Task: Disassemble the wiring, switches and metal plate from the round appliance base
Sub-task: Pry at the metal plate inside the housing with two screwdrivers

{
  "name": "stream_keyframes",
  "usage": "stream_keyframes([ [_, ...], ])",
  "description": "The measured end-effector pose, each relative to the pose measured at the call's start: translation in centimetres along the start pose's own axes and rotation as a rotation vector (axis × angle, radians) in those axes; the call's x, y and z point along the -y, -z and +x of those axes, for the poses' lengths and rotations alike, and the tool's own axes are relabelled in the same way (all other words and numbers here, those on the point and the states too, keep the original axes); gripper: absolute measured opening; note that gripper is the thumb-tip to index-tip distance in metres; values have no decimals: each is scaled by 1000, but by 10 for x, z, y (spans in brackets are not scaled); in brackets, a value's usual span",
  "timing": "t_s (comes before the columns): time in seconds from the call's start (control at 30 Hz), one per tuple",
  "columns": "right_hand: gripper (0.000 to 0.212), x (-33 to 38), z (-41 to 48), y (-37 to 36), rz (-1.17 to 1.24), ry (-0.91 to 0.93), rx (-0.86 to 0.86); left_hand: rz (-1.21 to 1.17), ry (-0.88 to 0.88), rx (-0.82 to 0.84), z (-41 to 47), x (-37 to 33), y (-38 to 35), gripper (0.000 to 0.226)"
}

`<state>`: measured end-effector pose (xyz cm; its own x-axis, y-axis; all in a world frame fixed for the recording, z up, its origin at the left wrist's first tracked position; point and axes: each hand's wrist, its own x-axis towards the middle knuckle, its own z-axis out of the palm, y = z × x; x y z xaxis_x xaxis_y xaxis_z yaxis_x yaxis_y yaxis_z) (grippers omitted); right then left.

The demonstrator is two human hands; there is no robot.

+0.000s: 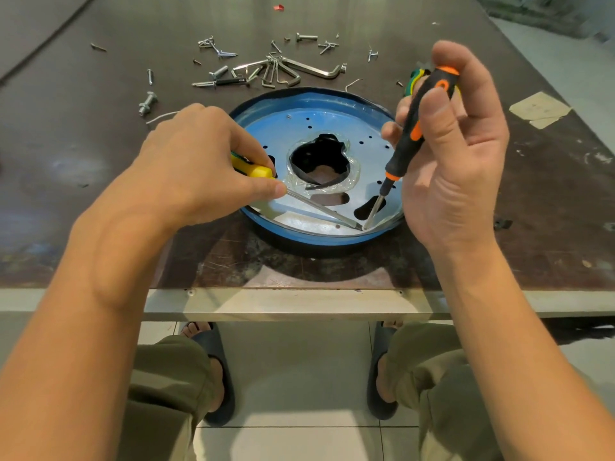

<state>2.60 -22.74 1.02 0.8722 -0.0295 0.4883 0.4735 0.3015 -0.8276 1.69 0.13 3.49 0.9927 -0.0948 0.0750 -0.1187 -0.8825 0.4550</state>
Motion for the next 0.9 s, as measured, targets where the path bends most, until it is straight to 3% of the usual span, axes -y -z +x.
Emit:
stream_keyframes([
  [0.2,23,2,-1,0,76,-30,15,-7,2,14,-1,-1,0,44],
  [0.6,28,2,-1,-6,-40,52,29,-6,8,9,-1,-1,0,39],
  [0.77,24,-1,-1,-1,-73,94,-15,-10,6,11,-1,-1,0,38],
  [0.9,17,1,0,0,-25,83,51,-2,3,-3,-1,-2,0,36],
])
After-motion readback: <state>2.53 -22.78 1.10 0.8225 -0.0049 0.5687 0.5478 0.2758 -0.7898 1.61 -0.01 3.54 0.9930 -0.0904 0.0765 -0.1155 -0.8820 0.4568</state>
